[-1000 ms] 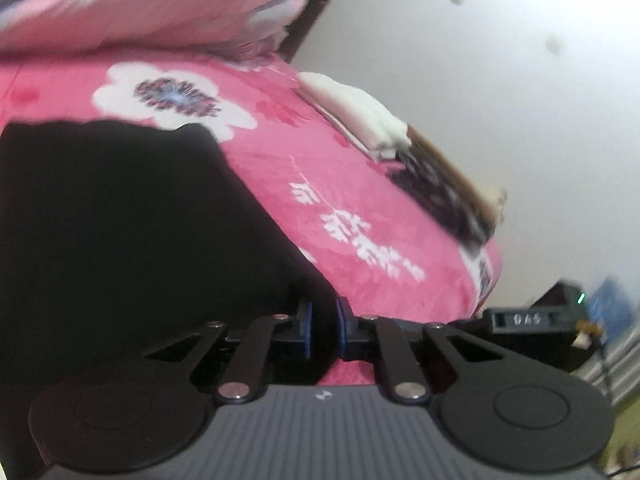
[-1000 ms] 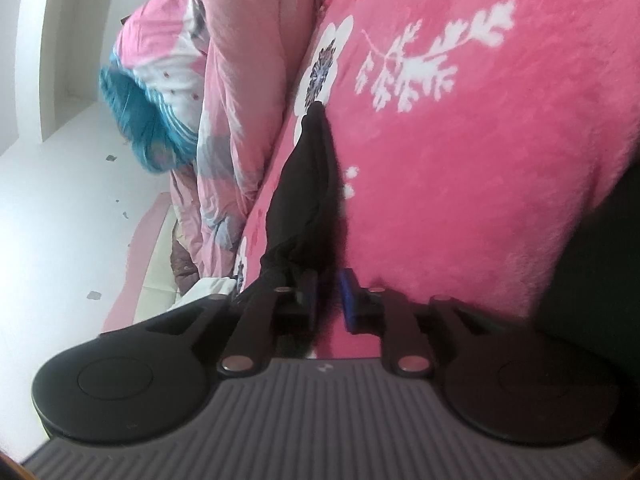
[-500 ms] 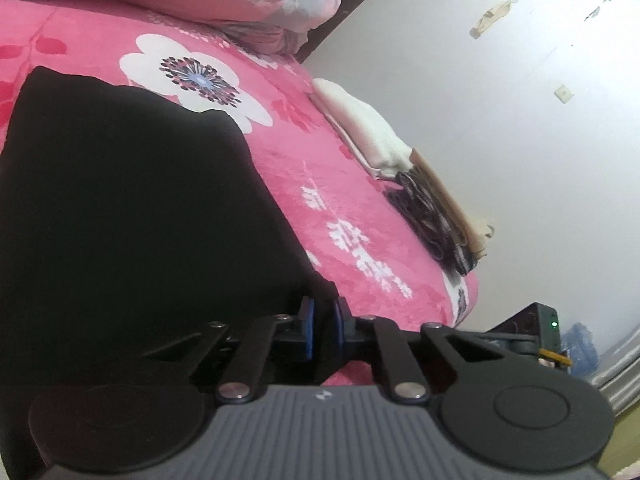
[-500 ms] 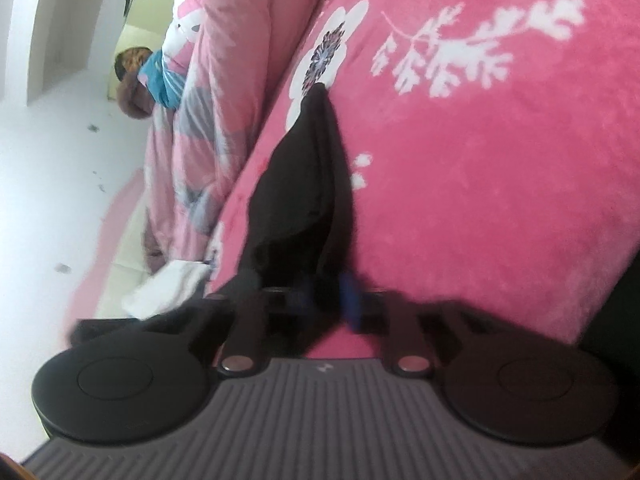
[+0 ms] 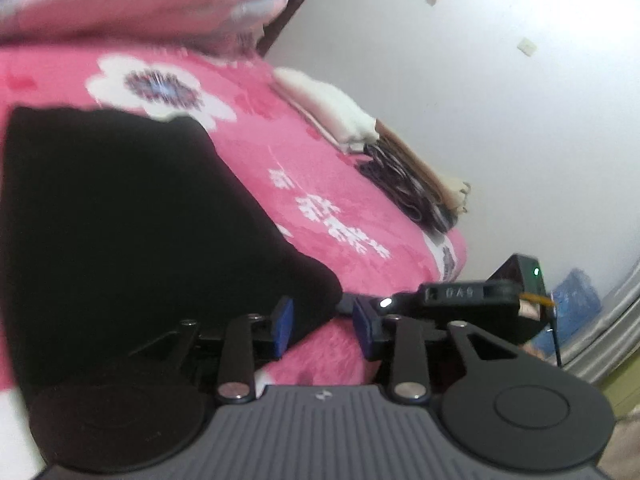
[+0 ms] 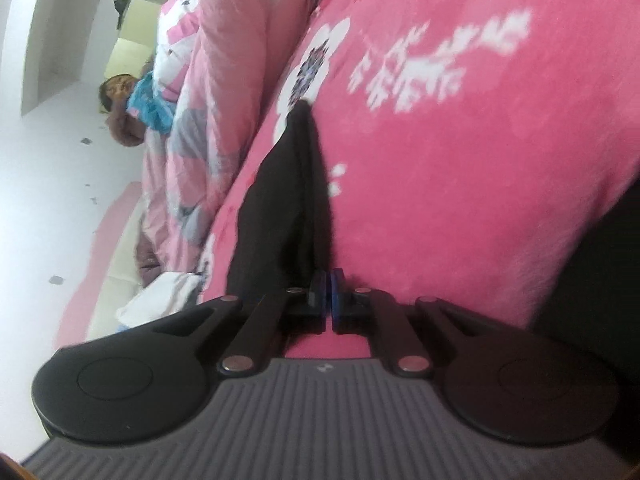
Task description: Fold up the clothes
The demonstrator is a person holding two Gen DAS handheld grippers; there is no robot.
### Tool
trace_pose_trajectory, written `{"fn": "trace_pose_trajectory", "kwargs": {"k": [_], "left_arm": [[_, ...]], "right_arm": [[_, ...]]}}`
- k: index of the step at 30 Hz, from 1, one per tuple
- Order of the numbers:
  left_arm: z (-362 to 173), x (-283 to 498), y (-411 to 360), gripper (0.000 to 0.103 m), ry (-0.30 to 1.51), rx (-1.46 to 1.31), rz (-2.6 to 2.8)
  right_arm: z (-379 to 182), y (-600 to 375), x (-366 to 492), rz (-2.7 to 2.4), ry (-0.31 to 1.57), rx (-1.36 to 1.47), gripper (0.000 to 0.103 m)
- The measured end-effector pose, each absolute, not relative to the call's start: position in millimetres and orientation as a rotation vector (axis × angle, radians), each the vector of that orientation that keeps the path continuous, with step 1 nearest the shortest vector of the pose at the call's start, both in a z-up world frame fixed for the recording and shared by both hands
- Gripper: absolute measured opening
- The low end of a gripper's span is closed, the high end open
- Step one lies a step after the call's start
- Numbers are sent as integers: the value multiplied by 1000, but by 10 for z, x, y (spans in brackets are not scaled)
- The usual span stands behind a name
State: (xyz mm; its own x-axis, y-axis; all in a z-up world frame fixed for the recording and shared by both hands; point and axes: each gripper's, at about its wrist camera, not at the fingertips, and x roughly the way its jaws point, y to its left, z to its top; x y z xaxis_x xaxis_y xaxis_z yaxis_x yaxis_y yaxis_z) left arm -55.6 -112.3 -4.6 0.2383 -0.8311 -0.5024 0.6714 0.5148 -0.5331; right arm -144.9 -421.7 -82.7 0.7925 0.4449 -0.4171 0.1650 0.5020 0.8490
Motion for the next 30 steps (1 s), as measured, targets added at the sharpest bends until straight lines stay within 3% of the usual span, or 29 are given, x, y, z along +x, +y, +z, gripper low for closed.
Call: {"fn": "trace_pose_trajectory", "kwargs": {"k": [10,15,18,24,30], "left_arm": [[-26,-690,-338,36,806,-228,-771],[-155,-679,-86,36,816,-285,-697],[-214,-664,57,36,810,-338,-690],[-354,-623,173,36,830,-378,-673],[-527,-627,316,36,857,-544,-714]], "right_arm": [[-276,-4024,-1342,266,578,839,5],[-647,-3860,-1140,243,779,750,2],[-664,-3977,-1289,234,790,855,4],[-111,-3717,-1338,237,675,655,7],[-30,-2846,-1227,343,680,244,13]]}}
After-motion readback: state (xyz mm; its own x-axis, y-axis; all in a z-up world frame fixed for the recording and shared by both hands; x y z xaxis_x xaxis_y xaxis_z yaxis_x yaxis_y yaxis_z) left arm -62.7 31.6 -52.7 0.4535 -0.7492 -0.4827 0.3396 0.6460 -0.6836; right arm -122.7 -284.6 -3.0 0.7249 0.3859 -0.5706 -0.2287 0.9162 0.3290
